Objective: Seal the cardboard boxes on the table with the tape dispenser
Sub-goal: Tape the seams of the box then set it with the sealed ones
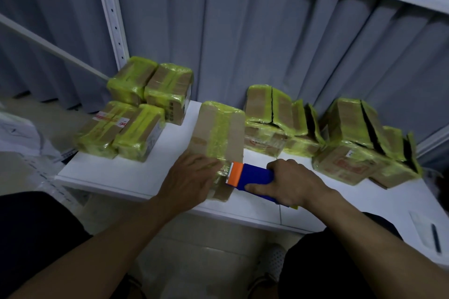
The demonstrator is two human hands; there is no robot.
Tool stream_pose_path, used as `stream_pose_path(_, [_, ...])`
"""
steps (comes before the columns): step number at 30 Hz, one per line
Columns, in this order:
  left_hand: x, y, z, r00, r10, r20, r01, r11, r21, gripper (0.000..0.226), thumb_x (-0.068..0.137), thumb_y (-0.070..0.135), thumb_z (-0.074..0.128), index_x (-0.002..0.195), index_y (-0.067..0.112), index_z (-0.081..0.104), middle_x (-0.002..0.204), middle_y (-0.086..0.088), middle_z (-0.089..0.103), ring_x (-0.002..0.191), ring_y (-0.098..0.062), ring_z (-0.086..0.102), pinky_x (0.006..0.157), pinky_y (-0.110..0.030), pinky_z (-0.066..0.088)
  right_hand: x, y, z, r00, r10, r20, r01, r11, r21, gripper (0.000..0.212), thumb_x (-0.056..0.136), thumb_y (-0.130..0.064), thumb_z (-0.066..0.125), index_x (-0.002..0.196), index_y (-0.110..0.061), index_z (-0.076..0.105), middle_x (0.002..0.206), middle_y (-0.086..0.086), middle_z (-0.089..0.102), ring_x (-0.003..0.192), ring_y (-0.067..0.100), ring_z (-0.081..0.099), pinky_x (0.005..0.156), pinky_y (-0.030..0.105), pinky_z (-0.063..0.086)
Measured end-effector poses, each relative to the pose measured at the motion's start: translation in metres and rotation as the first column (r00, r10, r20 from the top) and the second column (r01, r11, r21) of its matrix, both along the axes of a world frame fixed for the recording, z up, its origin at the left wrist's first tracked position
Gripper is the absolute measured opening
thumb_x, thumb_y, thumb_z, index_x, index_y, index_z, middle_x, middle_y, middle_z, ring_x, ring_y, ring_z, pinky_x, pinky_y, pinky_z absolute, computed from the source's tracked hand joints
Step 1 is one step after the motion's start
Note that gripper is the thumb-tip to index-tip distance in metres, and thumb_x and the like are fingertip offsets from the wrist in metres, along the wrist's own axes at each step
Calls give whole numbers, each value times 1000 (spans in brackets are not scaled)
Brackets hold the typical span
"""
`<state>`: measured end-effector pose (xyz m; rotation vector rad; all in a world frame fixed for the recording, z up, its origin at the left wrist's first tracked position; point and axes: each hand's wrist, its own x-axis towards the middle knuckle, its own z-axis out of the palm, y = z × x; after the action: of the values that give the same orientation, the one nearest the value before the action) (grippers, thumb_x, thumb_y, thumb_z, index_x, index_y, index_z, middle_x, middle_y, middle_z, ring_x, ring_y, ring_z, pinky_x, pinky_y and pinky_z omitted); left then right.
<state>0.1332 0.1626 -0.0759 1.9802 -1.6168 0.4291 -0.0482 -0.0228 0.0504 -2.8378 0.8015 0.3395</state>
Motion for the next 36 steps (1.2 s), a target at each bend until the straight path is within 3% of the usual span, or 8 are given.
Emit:
stream_pose_path(4, [4,-8,7,998,-23,-61,25,999,43,35,97,43,48,110,25,75,117,4,70,106,-21,62,92,-39,50,0,2,-4,1000,-7,6,7,1000,13,70,73,-90,57,97,-24,63,82,-7,62,77,13,65,70,33,59])
stream_pose_path(10, [20,-11,-3,986,-70,-152,83,994,77,43,99,55,42,113,29,74,120,11,69,110,-19,62,93,-46,48,-3,6,-2,1000,-4,26,3,1000,28,63,77,-86,58,94,-25,60,76,-11,58,74,9,62,66,28,55])
stream_pose_path(16, [20,-10,3,988,-99,-123,105,993,48,36,97,48,49,110,28,76,117,12,71,105,-15,64,91,-35,51,-17,7,4,995,3,96,-11,997,76,57,76,-85,61,94,-31,59,85,-8,66,76,7,65,66,26,55])
stream_pose_path(23, [41,-3,-13,971,-129,-203,150,985,90,44,103,51,40,118,26,73,125,10,68,117,-11,60,109,-39,40,-35,-8,9,997,-27,78,22,998,62,62,70,-90,58,84,-30,57,82,-9,65,74,7,64,64,27,55])
stream_pose_path(26, [36,-4,-10,954,-159,-253,185,979,82,46,103,46,39,121,17,70,126,1,67,120,-10,55,117,-24,27,-31,-7,-2,997,-35,62,32,999,43,64,71,-90,58,91,-29,59,89,-8,67,79,9,65,68,29,58])
stream_pose_path(28, [28,-2,-3,943,-182,-278,212,974,81,47,104,42,39,125,12,67,128,-4,65,122,-12,53,116,-26,28,-29,-8,-9,997,-52,62,47,996,73,62,72,-89,59,89,-30,59,86,-8,66,78,8,65,67,28,57])
stream_pose_path(33, [12,-5,11,980,-126,-155,147,981,131,35,102,41,42,128,29,62,123,7,63,114,-11,53,104,-34,39,-29,-13,-20,996,-70,56,63,992,111,64,71,-89,60,95,-30,60,91,-8,68,80,8,66,70,28,59])
stream_pose_path(36, [1,-11,18,990,-76,-116,86,993,80,48,97,62,39,114,32,72,113,7,65,106,-12,55,99,-36,46,-26,-14,-22,997,-66,43,60,991,116,66,72,-89,60,100,-29,60,97,-9,69,83,9,66,73,27,60])
